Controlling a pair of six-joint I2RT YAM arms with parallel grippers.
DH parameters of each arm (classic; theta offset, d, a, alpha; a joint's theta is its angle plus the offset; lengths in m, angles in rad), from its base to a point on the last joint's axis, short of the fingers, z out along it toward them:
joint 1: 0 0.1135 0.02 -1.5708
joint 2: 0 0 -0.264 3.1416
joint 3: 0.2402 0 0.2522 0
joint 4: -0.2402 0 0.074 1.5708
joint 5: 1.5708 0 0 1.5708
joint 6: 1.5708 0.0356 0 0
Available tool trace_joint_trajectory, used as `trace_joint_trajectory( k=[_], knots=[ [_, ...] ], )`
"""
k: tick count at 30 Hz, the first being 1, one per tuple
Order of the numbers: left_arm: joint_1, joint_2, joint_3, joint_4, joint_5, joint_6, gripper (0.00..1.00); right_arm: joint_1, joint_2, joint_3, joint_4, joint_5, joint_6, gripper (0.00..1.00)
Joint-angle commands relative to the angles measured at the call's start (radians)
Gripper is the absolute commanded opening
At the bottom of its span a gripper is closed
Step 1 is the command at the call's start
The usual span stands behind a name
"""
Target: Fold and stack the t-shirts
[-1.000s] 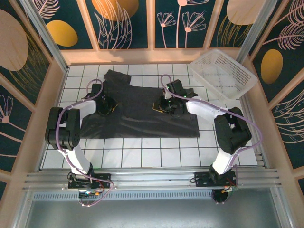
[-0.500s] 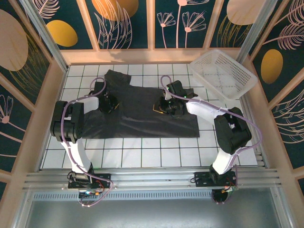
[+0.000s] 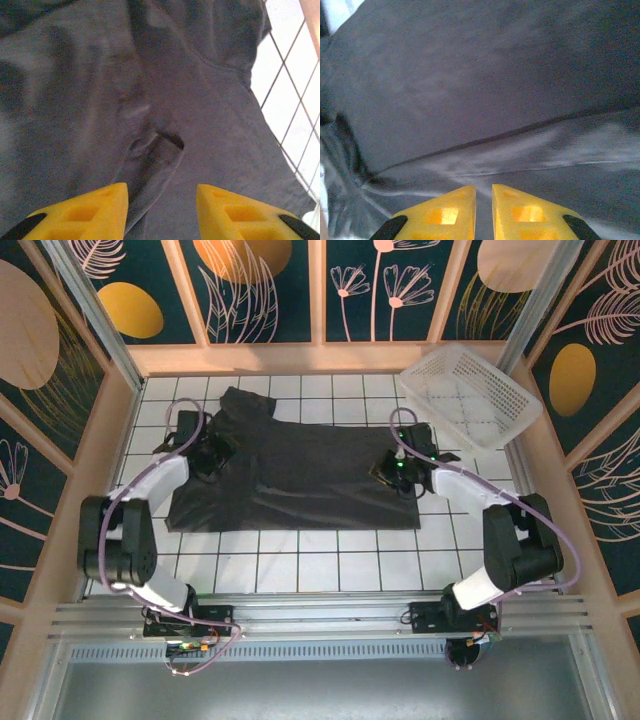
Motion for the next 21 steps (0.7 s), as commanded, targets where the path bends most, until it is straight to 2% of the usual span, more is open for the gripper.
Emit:
trace_joint_trajectory(
  k=[1, 7, 10, 14, 21],
  knots=[
    [0.069, -0.026, -0.134, -0.081, -0.008, -0.019, 0.34, -0.025, -0.015, -0.042, -0.045, 0.045, 0.037, 0.16],
    [0.148, -0.020, -0.243, -0.098, -0.043, 0.007, 0.30, -0.039, 0.040, -0.084, -0.075, 0.093, 0.087, 0.15],
    [0.180, -0.014, -0.293, -0.119, -0.119, 0.024, 0.29, -0.061, 0.103, -0.100, -0.079, 0.093, 0.092, 0.15],
    [0.200, -0.072, -0.360, -0.159, -0.199, 0.024, 0.29, -0.066, 0.178, -0.088, -0.183, 0.130, 0.092, 0.12],
    [0.224, -0.241, -0.446, -0.261, -0.283, 0.006, 0.30, -0.062, 0.071, -0.164, -0.339, 0.150, 0.091, 0.11]
  ],
)
